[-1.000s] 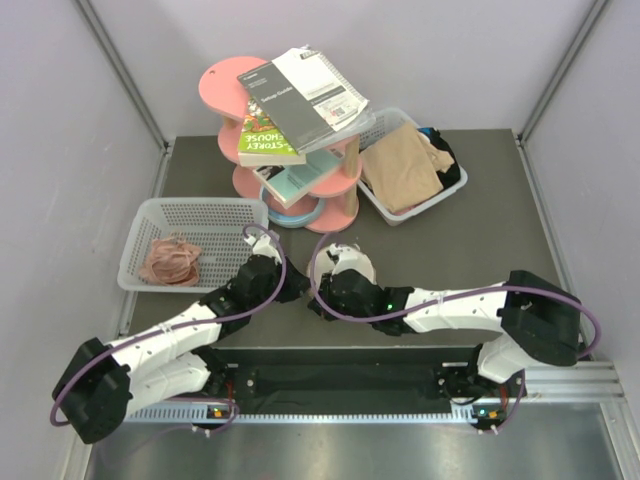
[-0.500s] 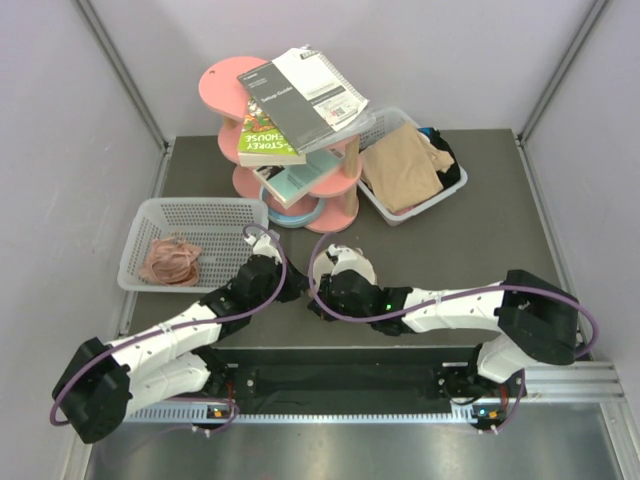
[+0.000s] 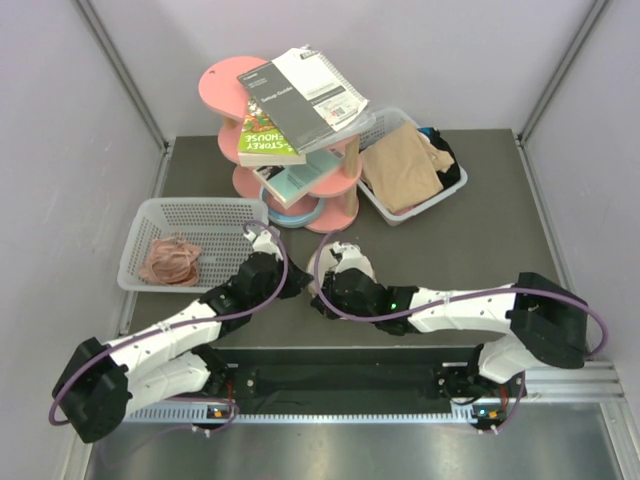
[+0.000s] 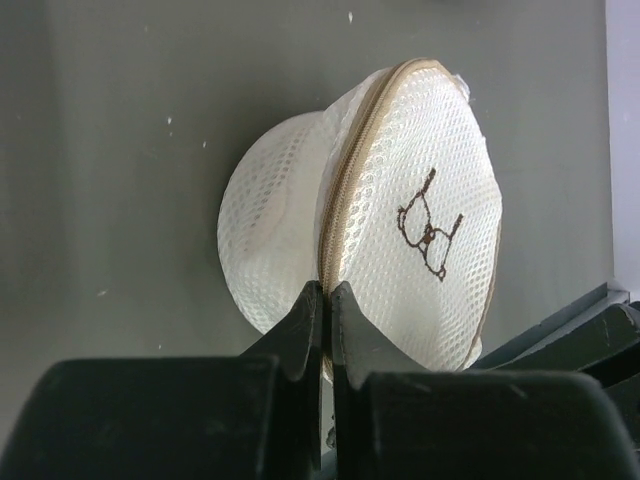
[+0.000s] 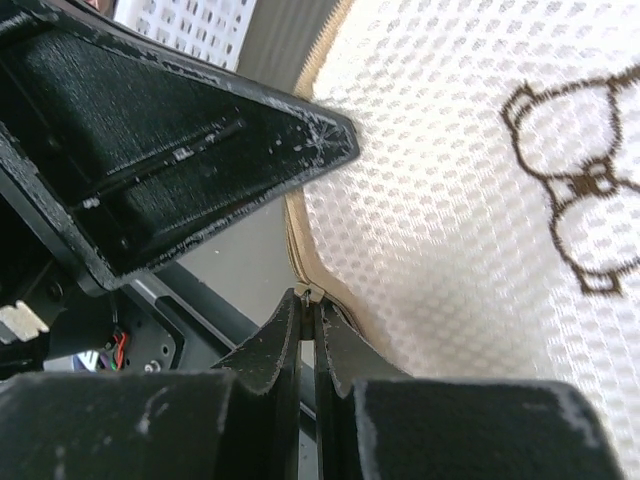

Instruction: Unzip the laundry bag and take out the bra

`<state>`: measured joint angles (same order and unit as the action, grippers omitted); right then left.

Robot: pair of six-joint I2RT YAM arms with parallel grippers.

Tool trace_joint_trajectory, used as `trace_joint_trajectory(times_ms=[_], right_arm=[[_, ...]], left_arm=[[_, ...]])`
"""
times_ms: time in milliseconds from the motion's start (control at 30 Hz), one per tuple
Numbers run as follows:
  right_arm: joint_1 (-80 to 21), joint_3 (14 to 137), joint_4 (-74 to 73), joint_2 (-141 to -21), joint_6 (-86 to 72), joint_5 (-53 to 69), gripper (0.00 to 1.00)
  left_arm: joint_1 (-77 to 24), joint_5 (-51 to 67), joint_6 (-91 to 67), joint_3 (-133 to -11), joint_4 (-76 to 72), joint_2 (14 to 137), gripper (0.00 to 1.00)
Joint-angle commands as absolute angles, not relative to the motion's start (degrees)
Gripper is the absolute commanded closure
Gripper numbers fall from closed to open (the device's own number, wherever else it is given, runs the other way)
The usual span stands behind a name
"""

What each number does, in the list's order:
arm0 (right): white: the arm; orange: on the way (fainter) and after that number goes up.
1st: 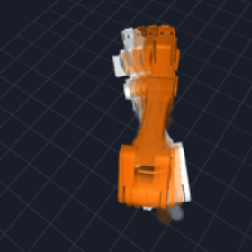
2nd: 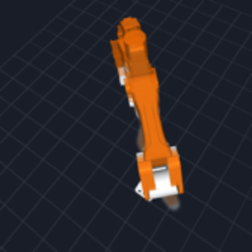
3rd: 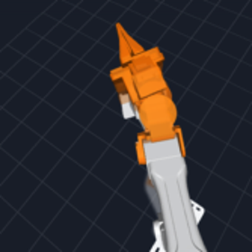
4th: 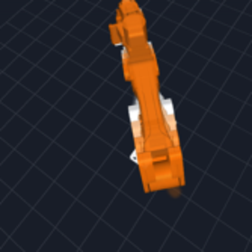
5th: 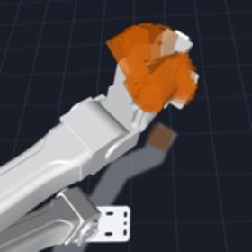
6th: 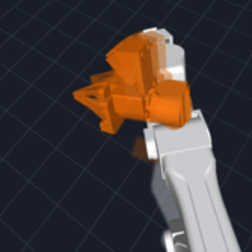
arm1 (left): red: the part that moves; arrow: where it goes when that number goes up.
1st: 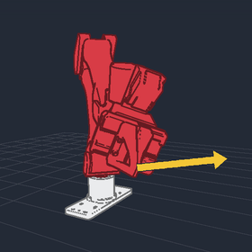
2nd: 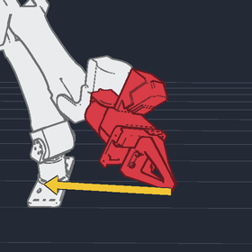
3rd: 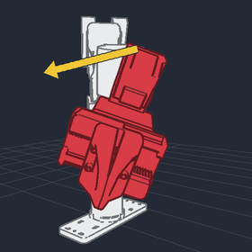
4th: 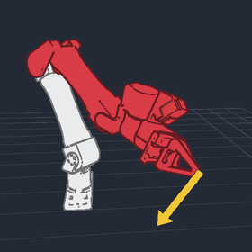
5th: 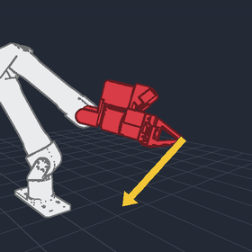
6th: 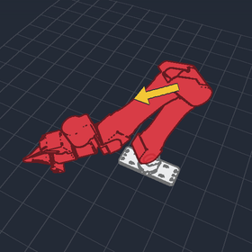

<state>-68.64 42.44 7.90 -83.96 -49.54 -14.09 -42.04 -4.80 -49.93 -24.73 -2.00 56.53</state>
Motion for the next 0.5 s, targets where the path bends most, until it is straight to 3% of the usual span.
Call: trace_joint_trajectory(times_ms=[0, 467], right_arm=[[-68.73, 41.49, 4.75, -79.37, -49.22, -16.52, 1.00], [-68.82, 35.69, -2.98, -71.63, -51.59, -21.88, 1.00]], left_arm=[[-41.05, -11.42, -45.70, -27.51, -0.26, 57.48, 1.00], [-39.55, -11.16, -43.77, -28.74, 1.23, 57.57, 1.00]])
